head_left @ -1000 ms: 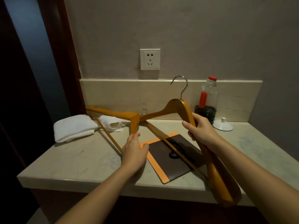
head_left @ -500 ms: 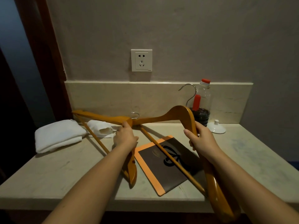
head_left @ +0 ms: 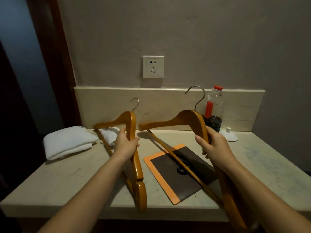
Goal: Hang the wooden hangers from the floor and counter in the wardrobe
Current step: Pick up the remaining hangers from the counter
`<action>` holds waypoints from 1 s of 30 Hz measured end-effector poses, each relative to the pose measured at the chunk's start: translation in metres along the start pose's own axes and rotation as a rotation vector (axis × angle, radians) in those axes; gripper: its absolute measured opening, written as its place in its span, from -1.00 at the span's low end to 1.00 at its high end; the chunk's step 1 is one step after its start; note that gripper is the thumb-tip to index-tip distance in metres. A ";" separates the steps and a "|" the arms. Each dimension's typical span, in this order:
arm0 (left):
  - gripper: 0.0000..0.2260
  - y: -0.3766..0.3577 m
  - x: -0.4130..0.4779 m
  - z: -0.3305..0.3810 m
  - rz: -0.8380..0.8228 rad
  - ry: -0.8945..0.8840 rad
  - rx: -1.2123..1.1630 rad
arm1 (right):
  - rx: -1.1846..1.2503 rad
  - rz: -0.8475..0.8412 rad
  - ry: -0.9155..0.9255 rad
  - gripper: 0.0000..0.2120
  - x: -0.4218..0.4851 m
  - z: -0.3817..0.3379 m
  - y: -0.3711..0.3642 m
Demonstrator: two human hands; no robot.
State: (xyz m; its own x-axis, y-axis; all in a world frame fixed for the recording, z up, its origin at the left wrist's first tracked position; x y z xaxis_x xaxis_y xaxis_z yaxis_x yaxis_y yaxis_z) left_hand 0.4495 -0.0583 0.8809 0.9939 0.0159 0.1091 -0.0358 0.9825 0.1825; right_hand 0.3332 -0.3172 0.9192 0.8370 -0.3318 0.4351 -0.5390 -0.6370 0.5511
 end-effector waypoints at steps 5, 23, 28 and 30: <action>-0.60 0.029 -0.021 0.008 0.011 0.015 -0.140 | 0.021 -0.001 0.070 -0.72 -0.007 -0.015 0.002; -0.66 0.110 -0.185 0.080 0.255 -0.281 -0.153 | 0.466 -0.158 0.465 -0.71 -0.064 -0.101 0.032; -0.76 0.135 -0.270 0.084 0.417 -0.337 0.055 | 0.581 -0.355 0.482 -0.73 -0.099 -0.123 0.013; -0.81 0.143 -0.306 0.079 0.459 -0.315 0.123 | 0.624 -0.436 0.510 -0.75 -0.120 -0.134 0.000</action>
State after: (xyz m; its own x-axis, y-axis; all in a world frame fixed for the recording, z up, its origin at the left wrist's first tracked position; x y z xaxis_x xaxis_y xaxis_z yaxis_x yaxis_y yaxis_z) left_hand 0.1317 0.0629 0.9503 0.7949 0.3616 0.4872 -0.4875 0.8587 0.1581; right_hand 0.2204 -0.1843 0.9624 0.7316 0.2787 0.6221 0.0874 -0.9434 0.3198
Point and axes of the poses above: each hand's wrist, its own x-axis towards the middle knuckle, its own y-axis out of the back of the hand, z = x × y, the point moved 9 cm from there along x, towards the middle knuckle, and after that the axes turned 1 degree about z, right-handed, at the moved point
